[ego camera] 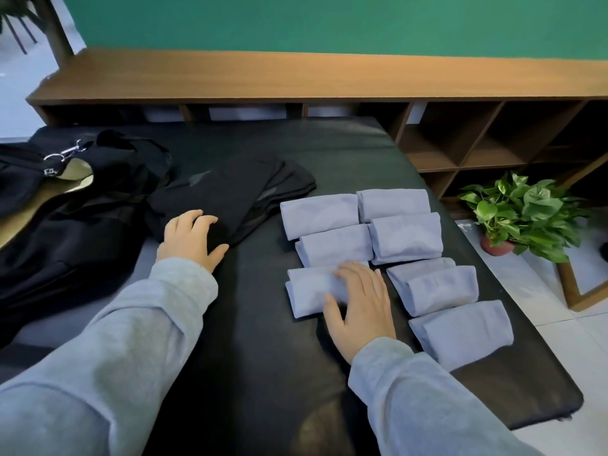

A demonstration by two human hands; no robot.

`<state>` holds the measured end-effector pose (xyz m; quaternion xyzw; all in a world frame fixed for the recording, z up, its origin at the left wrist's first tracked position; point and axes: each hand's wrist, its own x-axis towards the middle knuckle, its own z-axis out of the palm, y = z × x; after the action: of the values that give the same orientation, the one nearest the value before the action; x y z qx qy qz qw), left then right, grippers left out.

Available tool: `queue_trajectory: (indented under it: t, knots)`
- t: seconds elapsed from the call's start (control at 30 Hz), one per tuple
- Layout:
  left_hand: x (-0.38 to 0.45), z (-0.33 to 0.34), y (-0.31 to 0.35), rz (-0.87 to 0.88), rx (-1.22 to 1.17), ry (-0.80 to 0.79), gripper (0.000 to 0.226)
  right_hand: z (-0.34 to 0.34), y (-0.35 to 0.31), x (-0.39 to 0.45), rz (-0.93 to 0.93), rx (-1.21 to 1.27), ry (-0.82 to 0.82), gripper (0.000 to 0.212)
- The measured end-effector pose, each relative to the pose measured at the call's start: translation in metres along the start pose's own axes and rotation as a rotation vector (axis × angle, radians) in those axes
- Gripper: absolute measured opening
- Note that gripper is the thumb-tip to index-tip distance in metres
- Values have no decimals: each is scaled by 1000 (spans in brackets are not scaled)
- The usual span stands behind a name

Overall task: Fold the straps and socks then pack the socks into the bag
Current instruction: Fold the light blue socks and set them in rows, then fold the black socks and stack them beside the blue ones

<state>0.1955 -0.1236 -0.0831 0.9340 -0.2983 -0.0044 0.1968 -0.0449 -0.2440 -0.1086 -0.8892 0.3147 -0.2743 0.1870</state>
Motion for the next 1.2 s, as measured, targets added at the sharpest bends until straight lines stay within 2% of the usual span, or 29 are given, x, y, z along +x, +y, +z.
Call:
queue_trajectory:
  t: [0.1,0.23,0.47,0.67,0.8,0.9,1.07,1.2]
  knots:
    - [2,-2,1,7,-13,53,36,1,1,0,3,12,8,46]
    - [1,-8,0,-31,1,34,27,1,2,1,10,19,4,46]
    - [-19,-18,-7,-78,-88,-10,29,1,3,1,-3,13,13,44]
    - [-41,-25,-14,48,-87,-54,33,1,3,1,-13,-8,19,43]
    - [-64,-29,-7,56,-127,-45,50,1,2,1,-32,-46,18,42]
    - [-85,-36,-4,126,-165,-55,43,-2,-1,0,-41,-71,8,41]
    - [-126,-54,-2,211,-128,-216,26,-9,-15,-12,-267,-93,-45,31]
    - [-161,-60,-4,254,-8,-238,27,-11,-46,-48,-413,-61,-232,39]
